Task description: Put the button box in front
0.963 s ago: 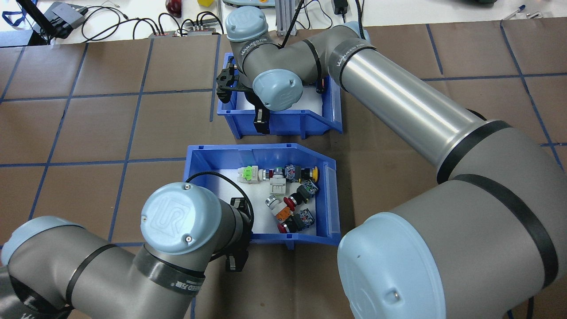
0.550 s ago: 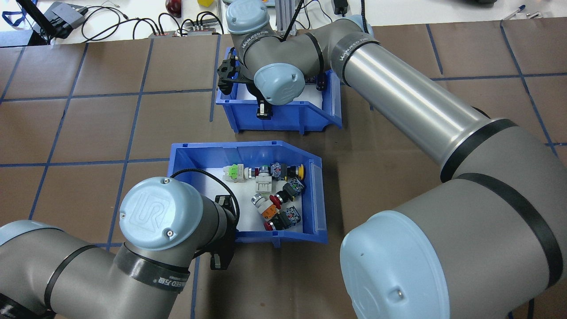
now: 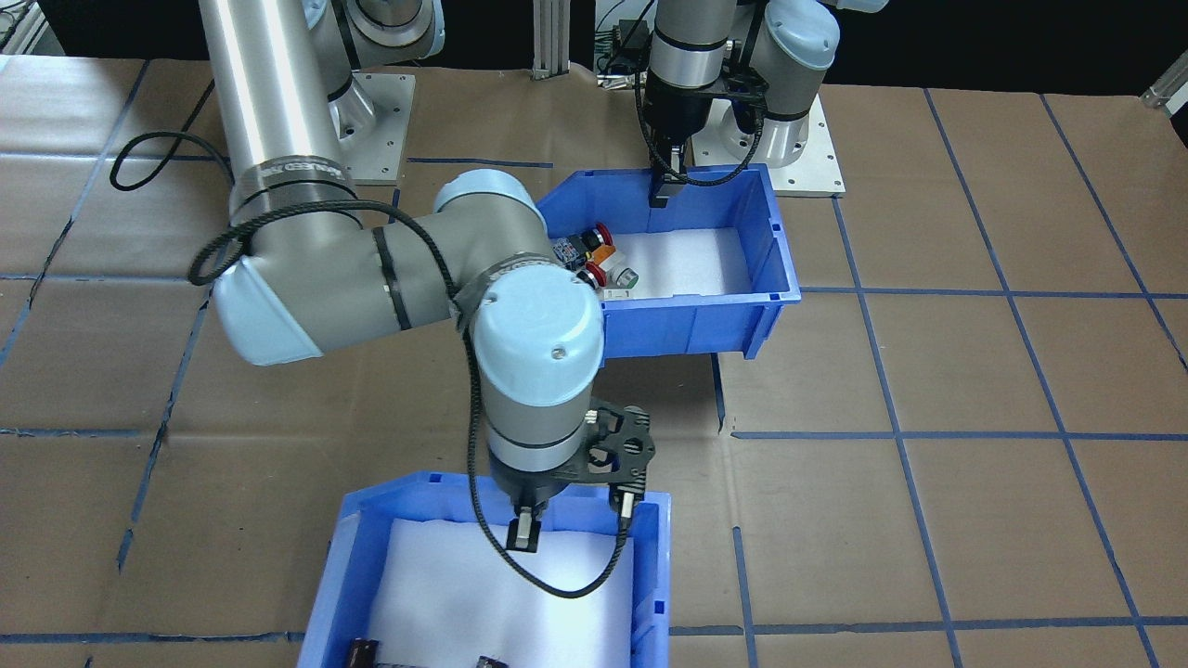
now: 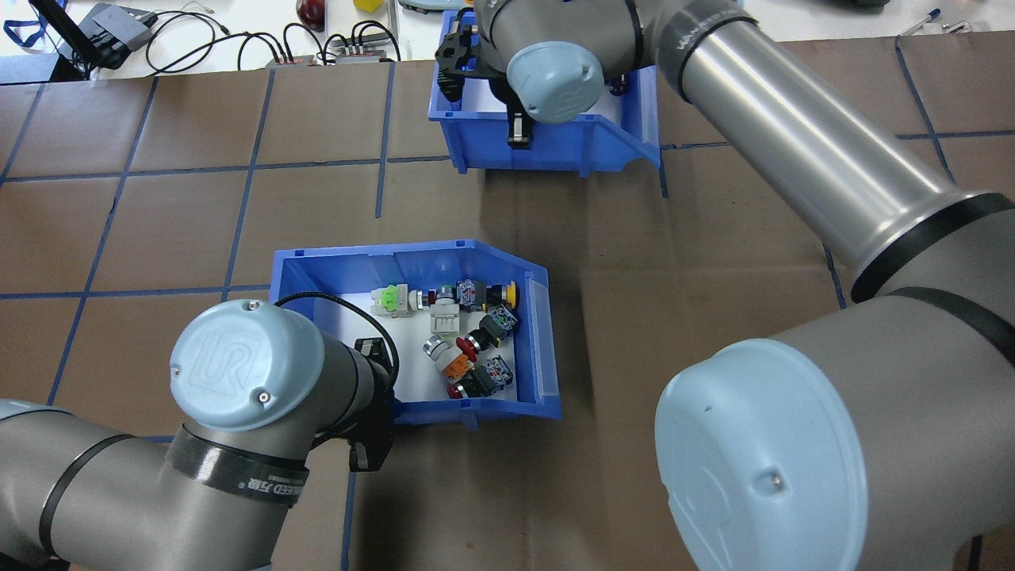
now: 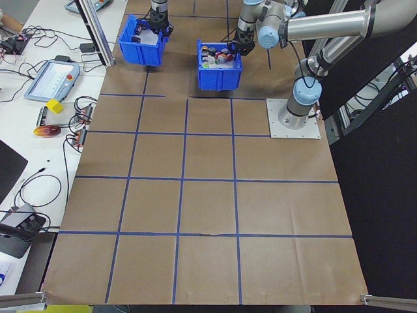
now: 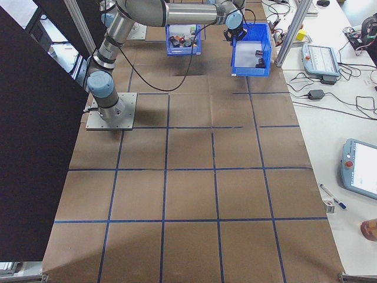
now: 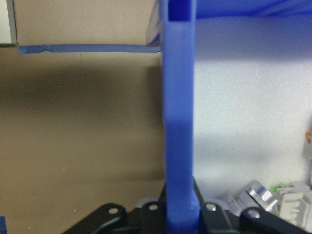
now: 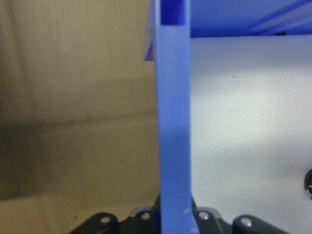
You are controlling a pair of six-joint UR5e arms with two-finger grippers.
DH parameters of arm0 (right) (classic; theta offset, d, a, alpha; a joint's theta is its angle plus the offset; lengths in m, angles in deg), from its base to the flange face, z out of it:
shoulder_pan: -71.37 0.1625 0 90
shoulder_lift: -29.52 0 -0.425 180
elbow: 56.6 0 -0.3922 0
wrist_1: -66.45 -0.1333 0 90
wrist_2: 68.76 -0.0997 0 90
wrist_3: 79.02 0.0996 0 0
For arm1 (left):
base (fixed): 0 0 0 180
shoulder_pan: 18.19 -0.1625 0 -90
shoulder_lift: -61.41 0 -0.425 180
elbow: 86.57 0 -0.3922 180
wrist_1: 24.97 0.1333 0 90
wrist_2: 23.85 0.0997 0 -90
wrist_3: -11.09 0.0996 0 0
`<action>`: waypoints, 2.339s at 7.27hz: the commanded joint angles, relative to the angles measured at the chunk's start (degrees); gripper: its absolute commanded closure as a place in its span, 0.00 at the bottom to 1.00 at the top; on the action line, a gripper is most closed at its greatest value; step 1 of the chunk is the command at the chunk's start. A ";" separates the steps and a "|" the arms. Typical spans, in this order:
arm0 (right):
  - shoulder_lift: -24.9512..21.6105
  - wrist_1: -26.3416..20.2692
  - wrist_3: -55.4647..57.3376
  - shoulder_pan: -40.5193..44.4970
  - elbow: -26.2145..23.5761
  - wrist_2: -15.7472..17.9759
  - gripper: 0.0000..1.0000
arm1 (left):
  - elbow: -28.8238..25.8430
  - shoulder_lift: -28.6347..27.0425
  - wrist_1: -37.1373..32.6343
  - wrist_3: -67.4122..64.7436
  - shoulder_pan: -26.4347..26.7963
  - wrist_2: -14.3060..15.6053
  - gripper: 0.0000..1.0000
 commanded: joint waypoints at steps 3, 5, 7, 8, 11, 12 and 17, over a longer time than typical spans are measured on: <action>-7.70 -9.97 -17.51 -15.32 -2.48 0.15 0.97 | -6.38 -4.63 -0.19 11.05 -13.19 -0.69 1.00; -13.22 -10.26 -22.26 -20.15 -9.83 -0.11 0.97 | -15.85 -16.29 -0.10 15.81 -16.39 -1.12 1.00; -19.46 -9.13 -27.27 -24.90 -18.70 -0.73 0.97 | -24.74 -26.23 -0.10 14.70 -14.82 -6.97 1.00; -22.19 -8.25 -29.21 -26.66 -22.23 -0.82 0.97 | -28.61 -30.28 -0.10 14.52 -12.38 -7.97 1.00; -26.95 -5.44 -41.13 -30.71 -30.33 -2.48 0.96 | -36.18 -39.17 2.25 4.53 -5.17 -7.89 1.00; -27.83 -5.25 -44.66 -32.20 -31.92 -2.31 0.96 | -38.38 -42.25 3.49 2.93 -3.06 -7.81 1.00; -33.46 0.28 -41.62 -33.54 -42.38 -2.40 0.96 | -43.51 -50.01 7.02 -0.17 2.41 -7.19 0.94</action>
